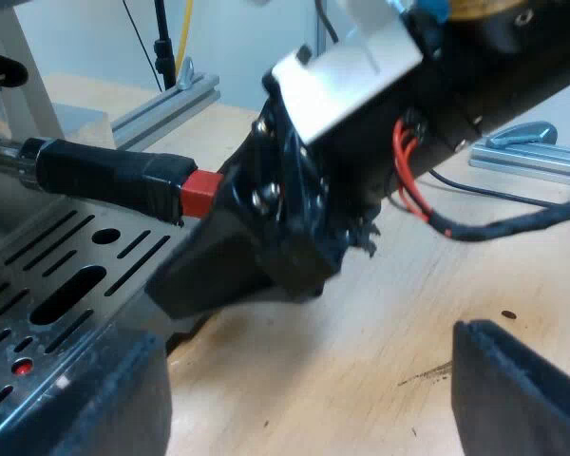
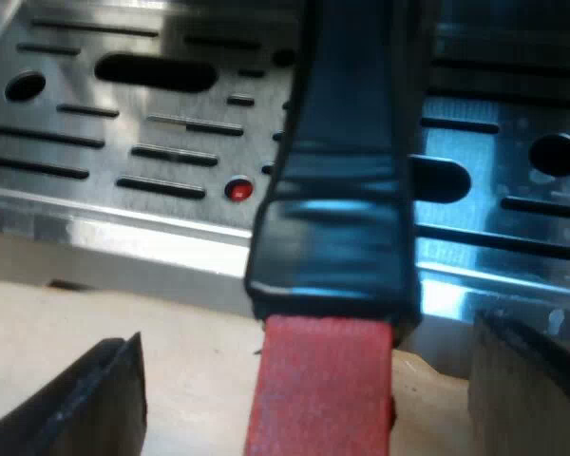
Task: Grind coffee beans and then tamp
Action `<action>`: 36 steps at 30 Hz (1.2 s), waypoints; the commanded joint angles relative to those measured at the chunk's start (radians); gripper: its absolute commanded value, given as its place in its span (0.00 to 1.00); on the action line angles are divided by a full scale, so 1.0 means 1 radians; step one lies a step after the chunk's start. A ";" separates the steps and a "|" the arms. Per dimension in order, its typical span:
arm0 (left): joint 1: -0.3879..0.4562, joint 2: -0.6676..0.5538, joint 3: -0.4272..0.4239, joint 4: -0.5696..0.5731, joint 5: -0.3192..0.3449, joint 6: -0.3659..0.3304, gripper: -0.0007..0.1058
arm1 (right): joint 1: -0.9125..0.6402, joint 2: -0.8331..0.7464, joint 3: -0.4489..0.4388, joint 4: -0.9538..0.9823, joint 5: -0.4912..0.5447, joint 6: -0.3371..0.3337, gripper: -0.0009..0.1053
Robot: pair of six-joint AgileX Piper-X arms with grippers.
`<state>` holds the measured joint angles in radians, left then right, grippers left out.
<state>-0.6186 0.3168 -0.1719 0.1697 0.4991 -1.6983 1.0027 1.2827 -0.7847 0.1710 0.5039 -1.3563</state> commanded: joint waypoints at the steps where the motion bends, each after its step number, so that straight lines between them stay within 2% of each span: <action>1: -0.004 -0.005 -0.008 -0.018 0.007 -0.011 0.60 | -0.006 0.020 -0.008 -0.012 -0.015 -0.037 0.68; 12: -0.004 -0.005 -0.008 -0.018 0.007 -0.011 0.60 | -0.006 0.020 -0.008 -0.025 -0.009 -0.031 0.68; 14: -0.004 -0.005 -0.008 -0.018 0.007 -0.011 0.60 | -0.006 0.020 -0.008 -0.025 -0.009 -0.008 0.67; 18: -0.004 -0.005 -0.008 -0.018 0.007 -0.011 0.60 | -0.006 0.020 -0.008 -0.025 -0.009 -0.008 0.57; 21: -0.004 -0.005 -0.008 -0.018 0.007 -0.011 0.60 | -0.006 0.020 -0.008 -0.025 -0.009 -0.003 0.45; 25: -0.004 -0.005 -0.008 -0.018 0.007 -0.011 0.60 | -0.006 0.020 -0.008 -0.025 -0.007 0.044 0.44; 31: -0.004 -0.005 -0.008 -0.018 0.007 -0.011 0.60 | -0.006 0.020 -0.008 -0.025 -0.007 0.044 0.43; 33: -0.004 -0.005 -0.008 -0.016 0.007 -0.011 0.60 | -0.006 0.020 -0.008 -0.025 -0.007 0.044 0.40; 34: -0.004 -0.005 -0.008 -0.016 0.007 -0.011 0.60 | -0.006 0.020 -0.008 -0.025 -0.007 0.044 0.26; 36: -0.004 -0.005 -0.008 -0.016 0.007 -0.011 0.60 | -0.006 0.020 -0.008 -0.025 -0.007 0.044 0.16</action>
<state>-0.6186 0.3168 -0.1719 0.1697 0.4991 -1.6983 1.0014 1.3035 -0.7847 0.1534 0.4906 -1.3133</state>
